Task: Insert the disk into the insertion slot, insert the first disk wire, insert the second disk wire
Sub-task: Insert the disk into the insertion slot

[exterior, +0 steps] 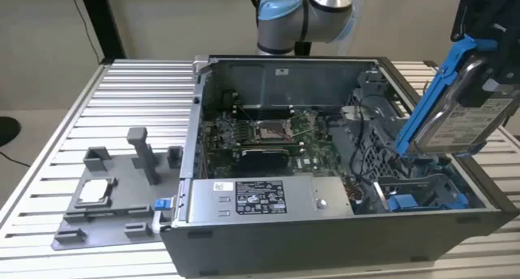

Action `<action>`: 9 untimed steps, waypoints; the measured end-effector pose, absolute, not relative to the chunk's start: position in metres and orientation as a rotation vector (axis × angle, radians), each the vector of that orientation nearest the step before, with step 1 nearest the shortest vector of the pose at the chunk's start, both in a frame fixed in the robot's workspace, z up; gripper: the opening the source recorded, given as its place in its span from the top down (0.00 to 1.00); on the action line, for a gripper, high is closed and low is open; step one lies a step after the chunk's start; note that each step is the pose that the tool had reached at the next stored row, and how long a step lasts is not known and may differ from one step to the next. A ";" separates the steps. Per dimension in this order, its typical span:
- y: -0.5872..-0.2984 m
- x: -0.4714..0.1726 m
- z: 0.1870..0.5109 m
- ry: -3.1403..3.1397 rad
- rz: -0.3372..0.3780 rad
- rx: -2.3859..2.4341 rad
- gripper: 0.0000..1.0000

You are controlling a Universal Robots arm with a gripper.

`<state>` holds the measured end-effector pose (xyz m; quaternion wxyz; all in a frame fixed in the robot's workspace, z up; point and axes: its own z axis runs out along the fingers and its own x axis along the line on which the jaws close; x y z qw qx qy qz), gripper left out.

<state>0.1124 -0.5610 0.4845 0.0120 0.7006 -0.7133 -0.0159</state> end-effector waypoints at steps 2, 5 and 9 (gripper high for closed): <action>-0.561 0.112 0.484 -2.224 -0.050 2.184 1.00; -0.561 0.112 0.484 -2.224 -0.050 2.185 1.00; -0.561 0.112 0.484 -2.224 -0.051 2.185 1.00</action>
